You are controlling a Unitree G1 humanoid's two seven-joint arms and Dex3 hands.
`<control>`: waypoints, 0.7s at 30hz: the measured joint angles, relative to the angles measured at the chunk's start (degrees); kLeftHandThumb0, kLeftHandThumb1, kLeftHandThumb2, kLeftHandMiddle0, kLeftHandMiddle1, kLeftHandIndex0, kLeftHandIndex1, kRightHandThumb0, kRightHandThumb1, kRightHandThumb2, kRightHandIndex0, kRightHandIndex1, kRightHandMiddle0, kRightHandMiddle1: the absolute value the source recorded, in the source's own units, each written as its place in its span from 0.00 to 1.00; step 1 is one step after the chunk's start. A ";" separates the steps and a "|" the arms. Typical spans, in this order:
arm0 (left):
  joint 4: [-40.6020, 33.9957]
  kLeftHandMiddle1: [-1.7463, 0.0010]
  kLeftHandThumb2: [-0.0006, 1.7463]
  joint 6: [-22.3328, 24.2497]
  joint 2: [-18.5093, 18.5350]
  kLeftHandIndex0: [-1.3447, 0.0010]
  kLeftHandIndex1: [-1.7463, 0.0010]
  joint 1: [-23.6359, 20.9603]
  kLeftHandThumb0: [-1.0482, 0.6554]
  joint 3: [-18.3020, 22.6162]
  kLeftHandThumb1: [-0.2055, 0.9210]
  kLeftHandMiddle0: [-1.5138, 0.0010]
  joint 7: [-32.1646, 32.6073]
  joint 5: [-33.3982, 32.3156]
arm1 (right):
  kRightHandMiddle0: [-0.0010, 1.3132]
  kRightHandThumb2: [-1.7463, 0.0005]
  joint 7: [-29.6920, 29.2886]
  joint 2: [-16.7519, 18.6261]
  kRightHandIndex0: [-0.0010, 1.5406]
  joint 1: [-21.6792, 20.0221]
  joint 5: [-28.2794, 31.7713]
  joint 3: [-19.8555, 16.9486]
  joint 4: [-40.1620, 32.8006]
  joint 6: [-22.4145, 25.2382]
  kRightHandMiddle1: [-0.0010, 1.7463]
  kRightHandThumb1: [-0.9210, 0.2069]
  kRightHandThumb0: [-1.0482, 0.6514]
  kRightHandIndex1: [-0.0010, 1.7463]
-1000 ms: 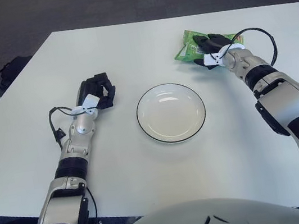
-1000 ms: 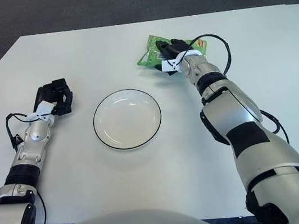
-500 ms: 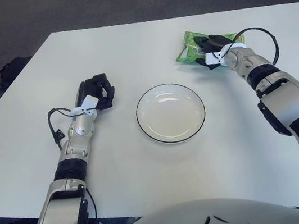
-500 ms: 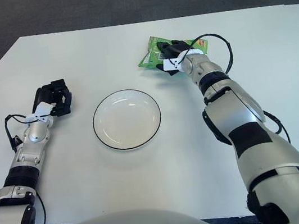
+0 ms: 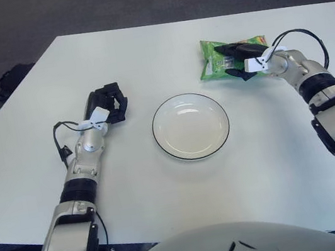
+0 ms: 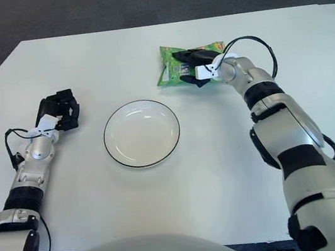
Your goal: Put the snack into the plate.
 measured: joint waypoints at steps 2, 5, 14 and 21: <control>0.22 0.00 0.60 -0.08 0.05 0.18 0.00 -0.03 0.32 0.00 0.71 0.10 0.01 0.18 | 0.00 0.46 4.01 -1.52 0.00 1.47 1.82 -0.79 -4.52 0.31 0.09 0.00 0.08 0.00; 0.56 0.00 0.60 -0.19 0.17 0.18 0.00 -0.07 0.32 0.00 0.71 0.09 0.06 0.25 | 0.00 0.49 9.01 -3.03 0.02 2.99 3.93 -2.11 -10.62 2.33 0.13 0.00 0.10 0.01; 2.47 0.00 0.60 -0.88 0.14 0.18 0.00 -1.10 0.32 -0.26 0.71 0.09 0.28 0.49 | 0.00 0.54 12.76 -5.43 0.08 3.28 4.32 -5.59 -21.64 9.32 0.20 0.00 0.12 0.04; 3.62 0.00 0.60 -1.29 0.01 0.18 0.00 -1.84 0.32 -0.34 0.70 0.09 0.33 0.35 | 0.00 0.57 4.03 -5.61 0.14 3.26 -0.37 -5.74 -21.82 10.05 0.27 0.00 0.12 0.07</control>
